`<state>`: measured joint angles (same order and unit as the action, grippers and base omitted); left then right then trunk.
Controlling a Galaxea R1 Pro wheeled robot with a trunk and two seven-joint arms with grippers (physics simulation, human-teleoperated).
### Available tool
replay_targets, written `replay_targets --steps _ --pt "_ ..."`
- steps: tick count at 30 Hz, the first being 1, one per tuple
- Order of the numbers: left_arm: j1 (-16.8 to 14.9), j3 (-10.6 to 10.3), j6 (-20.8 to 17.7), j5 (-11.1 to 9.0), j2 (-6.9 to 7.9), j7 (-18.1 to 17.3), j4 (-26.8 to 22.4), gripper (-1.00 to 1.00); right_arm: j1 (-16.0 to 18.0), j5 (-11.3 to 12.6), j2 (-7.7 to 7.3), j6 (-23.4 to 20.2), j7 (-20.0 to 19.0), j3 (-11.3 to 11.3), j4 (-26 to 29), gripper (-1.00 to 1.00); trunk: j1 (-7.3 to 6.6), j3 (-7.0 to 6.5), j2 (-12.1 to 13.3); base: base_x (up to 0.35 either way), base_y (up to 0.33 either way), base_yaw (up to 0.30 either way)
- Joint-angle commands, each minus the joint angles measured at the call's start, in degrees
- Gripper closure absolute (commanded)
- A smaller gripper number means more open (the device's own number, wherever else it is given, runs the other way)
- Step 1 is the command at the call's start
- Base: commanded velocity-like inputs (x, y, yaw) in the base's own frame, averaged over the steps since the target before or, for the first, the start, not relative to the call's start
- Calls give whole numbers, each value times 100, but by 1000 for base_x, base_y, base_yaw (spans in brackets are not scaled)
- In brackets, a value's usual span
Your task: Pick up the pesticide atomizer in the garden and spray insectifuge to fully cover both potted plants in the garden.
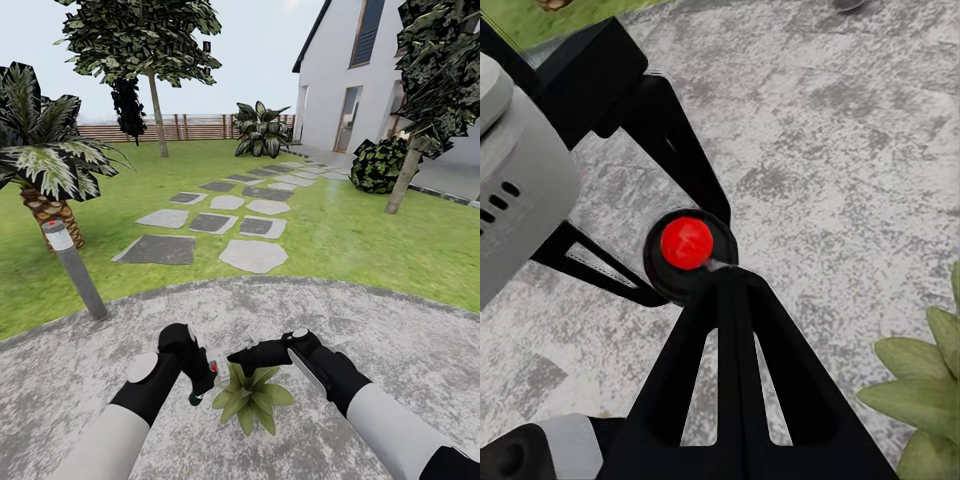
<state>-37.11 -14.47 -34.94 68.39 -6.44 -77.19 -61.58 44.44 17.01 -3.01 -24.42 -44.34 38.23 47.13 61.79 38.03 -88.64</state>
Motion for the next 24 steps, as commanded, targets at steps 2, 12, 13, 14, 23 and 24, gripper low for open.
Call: replay_targets --steps 2,12,13,14,23,24 --pt "-6 -3 -57 40 -35 -36 -10 100 9 58 -6 -45 13 18 6 100 0 6 -3 0 0 0" --pt "-6 -3 -57 44 -120 -33 -12 100 9 59 -6 -45 13 18 6 100 0 6 -3 0 0 0" --pt "-10 -3 -57 43 -120 -37 -12 100 8 58 -6 -45 13 18 6 100 0 6 -3 0 0 0" --pt "-16 -3 -57 43 -120 -39 -12 100 8 59 -6 -45 13 18 6 100 0 6 -3 0 0 0" --pt "-59 -3 -130 50 -195 -35 -12 100 11 58 -6 -45 13 18 6 100 0 6 -3 0 0 0" --pt "-59 -3 -133 48 -205 -34 -12 100 8 58 -6 -45 13 18 6 100 0 6 -3 0 0 0"
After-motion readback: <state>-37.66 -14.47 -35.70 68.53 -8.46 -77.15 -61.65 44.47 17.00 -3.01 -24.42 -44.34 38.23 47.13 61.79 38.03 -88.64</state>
